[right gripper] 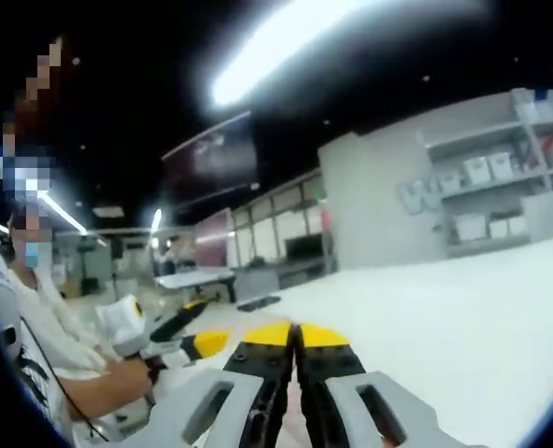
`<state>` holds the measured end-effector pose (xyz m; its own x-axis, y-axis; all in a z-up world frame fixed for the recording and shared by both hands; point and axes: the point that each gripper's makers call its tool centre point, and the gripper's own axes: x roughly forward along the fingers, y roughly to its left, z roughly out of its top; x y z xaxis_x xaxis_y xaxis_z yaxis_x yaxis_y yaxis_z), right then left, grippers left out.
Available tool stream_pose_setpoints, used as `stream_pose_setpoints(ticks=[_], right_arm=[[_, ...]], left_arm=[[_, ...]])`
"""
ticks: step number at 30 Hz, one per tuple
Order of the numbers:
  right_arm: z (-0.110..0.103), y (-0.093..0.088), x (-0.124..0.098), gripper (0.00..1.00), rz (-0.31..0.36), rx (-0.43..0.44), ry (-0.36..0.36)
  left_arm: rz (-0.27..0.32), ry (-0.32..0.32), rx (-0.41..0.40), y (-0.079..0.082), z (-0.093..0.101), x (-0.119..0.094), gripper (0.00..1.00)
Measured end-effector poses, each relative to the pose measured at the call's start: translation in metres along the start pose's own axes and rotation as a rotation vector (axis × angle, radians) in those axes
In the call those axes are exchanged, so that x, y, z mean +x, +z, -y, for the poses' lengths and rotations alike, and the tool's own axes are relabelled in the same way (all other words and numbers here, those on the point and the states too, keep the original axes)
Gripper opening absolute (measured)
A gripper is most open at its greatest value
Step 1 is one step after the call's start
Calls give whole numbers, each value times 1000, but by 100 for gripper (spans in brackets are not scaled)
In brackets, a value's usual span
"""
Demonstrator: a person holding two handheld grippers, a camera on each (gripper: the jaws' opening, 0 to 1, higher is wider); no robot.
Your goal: Open the resealable bag by pulling the two sides of the seal apart until the entire bag opening is separated and visibly accessible.
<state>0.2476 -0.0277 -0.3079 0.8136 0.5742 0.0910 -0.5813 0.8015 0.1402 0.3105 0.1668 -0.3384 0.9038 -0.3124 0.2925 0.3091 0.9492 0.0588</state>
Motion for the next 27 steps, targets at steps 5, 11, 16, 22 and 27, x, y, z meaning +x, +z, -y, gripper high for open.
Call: stream_pose_setpoints(ticks=[5,11,16,22,27], right_arm=[[2,2,5,0,8,-12,-6],[5,3,12,0,11,-15,-9],[9,4,18,0,14,-18,-14],[12,8,25,0,25,-23,-20],[13,13,32,0,36,-29,-19]], left_arm=[[2,0,1,0,1,0,100],[1,-4,3,0,2,1,100],[4,-4,2,0,2,1,100],[4,-5,1,0,2,1,100],[4,-5,1,0,2,1,100]])
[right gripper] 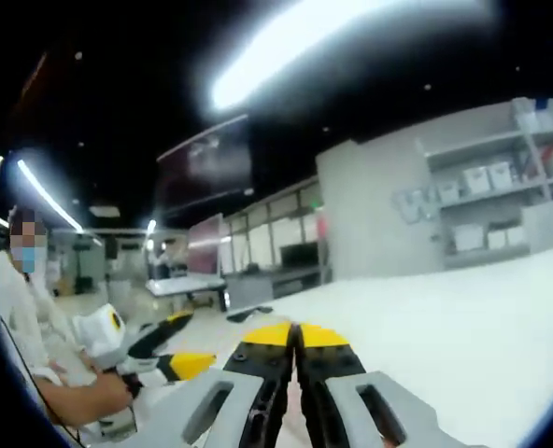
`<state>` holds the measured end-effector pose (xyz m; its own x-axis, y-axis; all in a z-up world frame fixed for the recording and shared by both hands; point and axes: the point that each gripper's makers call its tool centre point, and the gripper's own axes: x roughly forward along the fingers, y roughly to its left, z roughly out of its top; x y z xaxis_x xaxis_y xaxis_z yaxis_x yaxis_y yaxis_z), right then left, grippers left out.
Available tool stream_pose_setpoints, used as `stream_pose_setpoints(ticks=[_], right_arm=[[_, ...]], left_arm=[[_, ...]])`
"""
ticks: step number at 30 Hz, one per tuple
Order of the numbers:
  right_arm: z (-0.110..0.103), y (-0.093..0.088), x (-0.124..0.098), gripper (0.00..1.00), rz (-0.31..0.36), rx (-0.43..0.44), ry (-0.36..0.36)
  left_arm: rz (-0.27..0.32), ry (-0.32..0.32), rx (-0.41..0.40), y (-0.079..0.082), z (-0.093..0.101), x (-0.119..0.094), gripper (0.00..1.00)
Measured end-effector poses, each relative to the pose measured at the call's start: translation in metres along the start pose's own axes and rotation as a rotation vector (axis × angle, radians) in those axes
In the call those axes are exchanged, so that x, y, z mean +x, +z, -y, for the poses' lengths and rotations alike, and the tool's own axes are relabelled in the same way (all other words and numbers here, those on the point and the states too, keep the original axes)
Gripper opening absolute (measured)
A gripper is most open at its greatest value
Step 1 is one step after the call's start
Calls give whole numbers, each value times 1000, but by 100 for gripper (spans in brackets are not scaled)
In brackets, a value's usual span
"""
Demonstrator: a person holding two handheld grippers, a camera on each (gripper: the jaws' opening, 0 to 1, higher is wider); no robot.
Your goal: Open the resealable bag by pulling the two sides of the seal apart until the entire bag opening is separated and visibly accessible.
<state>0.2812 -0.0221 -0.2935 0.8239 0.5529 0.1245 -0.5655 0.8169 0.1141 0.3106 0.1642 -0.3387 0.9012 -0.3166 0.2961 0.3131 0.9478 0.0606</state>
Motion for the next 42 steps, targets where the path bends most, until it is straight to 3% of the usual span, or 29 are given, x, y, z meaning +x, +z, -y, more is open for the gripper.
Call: stream_pose_setpoints(ticks=[29,42], right_arm=[[20,9,39,0,19,-28,-30],[35,25,55,0,35,-39,-59]], left_arm=[[20,-5,-4,1,1,0,100],[34,6,-33,4,-3,-1,100]])
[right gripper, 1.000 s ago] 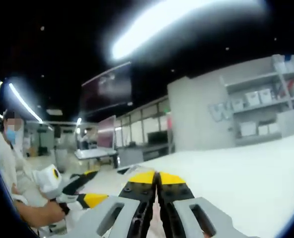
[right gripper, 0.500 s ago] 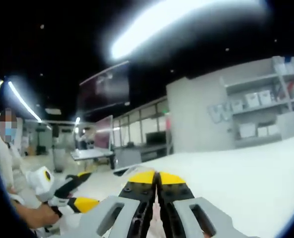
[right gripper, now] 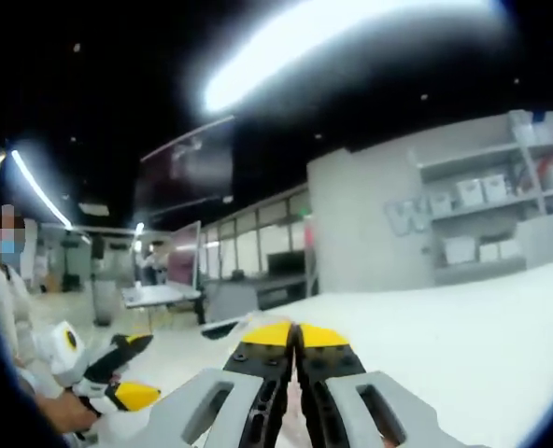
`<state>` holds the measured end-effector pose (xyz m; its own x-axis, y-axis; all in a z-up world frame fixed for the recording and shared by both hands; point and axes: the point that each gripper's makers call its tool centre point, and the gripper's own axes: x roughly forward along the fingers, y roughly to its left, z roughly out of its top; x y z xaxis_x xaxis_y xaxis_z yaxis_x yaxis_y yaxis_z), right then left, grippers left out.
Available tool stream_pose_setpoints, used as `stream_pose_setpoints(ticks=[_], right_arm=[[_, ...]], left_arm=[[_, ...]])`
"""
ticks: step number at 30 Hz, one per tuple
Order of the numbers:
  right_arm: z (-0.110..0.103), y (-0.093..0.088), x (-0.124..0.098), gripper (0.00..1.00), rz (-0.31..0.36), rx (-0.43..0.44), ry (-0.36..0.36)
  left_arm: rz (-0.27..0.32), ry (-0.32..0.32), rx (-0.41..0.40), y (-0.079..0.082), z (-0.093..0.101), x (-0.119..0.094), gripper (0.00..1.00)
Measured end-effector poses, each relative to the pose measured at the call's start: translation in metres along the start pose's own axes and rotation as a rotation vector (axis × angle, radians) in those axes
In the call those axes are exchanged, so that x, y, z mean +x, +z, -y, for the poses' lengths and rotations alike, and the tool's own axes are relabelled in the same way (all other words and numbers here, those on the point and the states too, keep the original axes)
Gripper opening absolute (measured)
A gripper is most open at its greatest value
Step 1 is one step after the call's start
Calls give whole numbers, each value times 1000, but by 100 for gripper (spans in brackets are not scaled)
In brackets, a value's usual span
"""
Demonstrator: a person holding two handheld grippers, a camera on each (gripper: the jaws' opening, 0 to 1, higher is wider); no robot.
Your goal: Open the resealable bag by pulling the two sides of the seal apart until the entire bag opening is separated and visibly accessible.
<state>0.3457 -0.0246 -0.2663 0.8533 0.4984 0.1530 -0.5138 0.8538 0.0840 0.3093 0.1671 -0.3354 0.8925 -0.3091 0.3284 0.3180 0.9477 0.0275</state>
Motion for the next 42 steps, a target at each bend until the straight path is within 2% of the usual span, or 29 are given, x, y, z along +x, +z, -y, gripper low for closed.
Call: stream_pose_setpoints(ticks=[9,26,31,35,42], right_arm=[[11,5,13,0,-6,-18,-26],[31,-1,52,0,-52,-43,-63],[37,-10,65,0,-71,-52,-74],[38,-14,66,0,-78,-50,-88],[45,-12,78,0,-81,-63,-106]], left_arm=[[2,6,-10,0,-1,0,100],[-2,10,-16,-1,-3,0,100],[-4,11,-17,-1,-4,0,100],[-12,12,-10,-2,-4,1,100],[-14,13,-7,-2,-4,1,100]])
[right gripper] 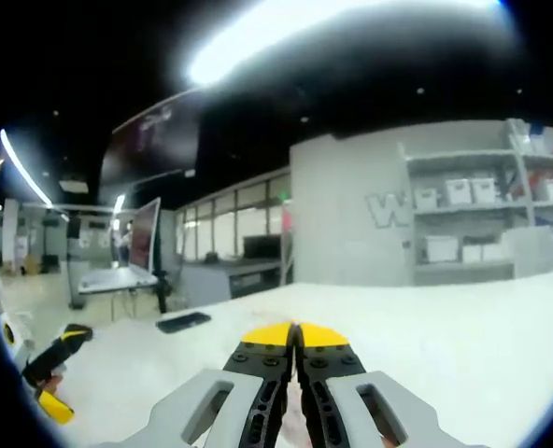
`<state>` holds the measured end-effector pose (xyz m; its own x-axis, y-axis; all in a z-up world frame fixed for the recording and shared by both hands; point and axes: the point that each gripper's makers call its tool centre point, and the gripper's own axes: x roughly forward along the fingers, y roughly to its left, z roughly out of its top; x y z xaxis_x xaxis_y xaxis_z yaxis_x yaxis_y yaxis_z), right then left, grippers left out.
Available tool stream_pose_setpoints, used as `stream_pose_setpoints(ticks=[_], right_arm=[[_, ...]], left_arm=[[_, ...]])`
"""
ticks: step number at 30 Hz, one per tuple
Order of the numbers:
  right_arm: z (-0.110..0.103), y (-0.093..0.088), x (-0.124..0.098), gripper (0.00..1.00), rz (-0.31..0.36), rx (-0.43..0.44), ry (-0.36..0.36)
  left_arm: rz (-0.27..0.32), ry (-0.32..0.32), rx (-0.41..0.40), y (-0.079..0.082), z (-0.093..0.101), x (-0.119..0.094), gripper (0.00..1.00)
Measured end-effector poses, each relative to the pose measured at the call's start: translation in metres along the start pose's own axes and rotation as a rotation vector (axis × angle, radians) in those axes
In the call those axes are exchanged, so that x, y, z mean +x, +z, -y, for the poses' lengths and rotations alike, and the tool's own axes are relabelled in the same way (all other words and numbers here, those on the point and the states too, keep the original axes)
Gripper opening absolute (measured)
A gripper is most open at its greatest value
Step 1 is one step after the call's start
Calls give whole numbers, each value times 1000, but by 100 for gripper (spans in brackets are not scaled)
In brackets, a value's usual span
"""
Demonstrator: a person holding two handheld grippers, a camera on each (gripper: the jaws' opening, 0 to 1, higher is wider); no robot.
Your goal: Open the resealable bag by pulling the two sides of the seal apart until the entire bag opening is separated and visibly accessible.
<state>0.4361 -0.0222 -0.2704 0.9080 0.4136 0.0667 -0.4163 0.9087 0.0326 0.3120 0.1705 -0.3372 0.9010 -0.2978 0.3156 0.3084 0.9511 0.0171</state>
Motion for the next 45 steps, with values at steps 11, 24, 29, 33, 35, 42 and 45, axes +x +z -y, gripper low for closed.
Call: stream_pose_setpoints(ticks=[11,24,29,33,35,42,45], right_arm=[[5,-3,18,0,-20,-10,-16],[9,-13,39,0,-58,-2,-38],[11,-22,45,0,-72,-1,-49],[15,-28,50,0,-82,-9,-59],[17,-30,52,0,-84,-18,-67],[20,-37,62,0,-99,-37,-79],[21,-39,65,0,-102,-42,-81]], left_arm=[[-1,-2,-3,0,1,0,100],[-3,-4,-12,-1,1,0,100],[-7,-6,-5,-1,2,0,100],[-7,-6,-2,-2,2,0,100],[-7,-5,0,-2,2,0,100],[-12,-8,18,-3,4,0,100],[-9,-7,21,-3,4,0,100]])
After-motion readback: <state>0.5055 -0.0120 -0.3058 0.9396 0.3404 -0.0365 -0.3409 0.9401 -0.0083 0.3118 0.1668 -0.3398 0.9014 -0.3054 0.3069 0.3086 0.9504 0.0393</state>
